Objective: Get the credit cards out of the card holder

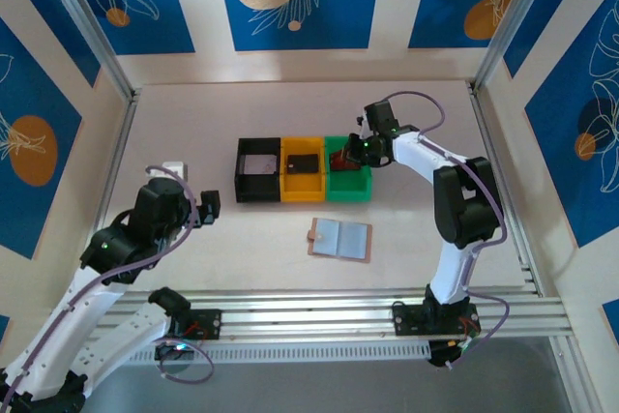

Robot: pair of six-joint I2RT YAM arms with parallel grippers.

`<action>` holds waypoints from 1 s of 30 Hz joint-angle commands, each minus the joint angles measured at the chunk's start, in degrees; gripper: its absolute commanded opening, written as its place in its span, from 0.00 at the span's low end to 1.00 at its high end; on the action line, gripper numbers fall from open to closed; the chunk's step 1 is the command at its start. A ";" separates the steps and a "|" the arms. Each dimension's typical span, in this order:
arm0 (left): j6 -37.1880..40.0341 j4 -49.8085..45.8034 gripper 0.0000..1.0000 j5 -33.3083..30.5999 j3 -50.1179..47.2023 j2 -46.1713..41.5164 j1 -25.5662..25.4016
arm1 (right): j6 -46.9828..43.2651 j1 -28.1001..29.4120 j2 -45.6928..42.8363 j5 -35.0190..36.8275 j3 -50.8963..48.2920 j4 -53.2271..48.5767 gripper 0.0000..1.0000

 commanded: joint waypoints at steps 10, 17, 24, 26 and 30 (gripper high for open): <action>1.07 -0.51 1.00 -1.29 0.36 0.55 0.44 | -0.94 -0.64 3.86 1.65 4.00 -3.46 0.00; 1.17 -0.51 1.00 -1.32 0.28 0.75 0.44 | -1.38 -0.84 4.57 2.67 5.34 -5.24 0.09; 1.16 -0.51 1.00 -1.29 0.36 0.93 0.44 | -1.58 -0.96 4.65 3.21 7.30 -7.26 0.20; 1.16 -0.51 1.00 -1.26 0.36 1.00 0.44 | -1.73 -0.97 4.58 3.45 7.97 -7.93 0.23; 1.25 -0.51 1.00 -1.29 0.36 1.06 0.51 | -2.00 -0.97 4.68 3.96 9.05 -8.98 0.24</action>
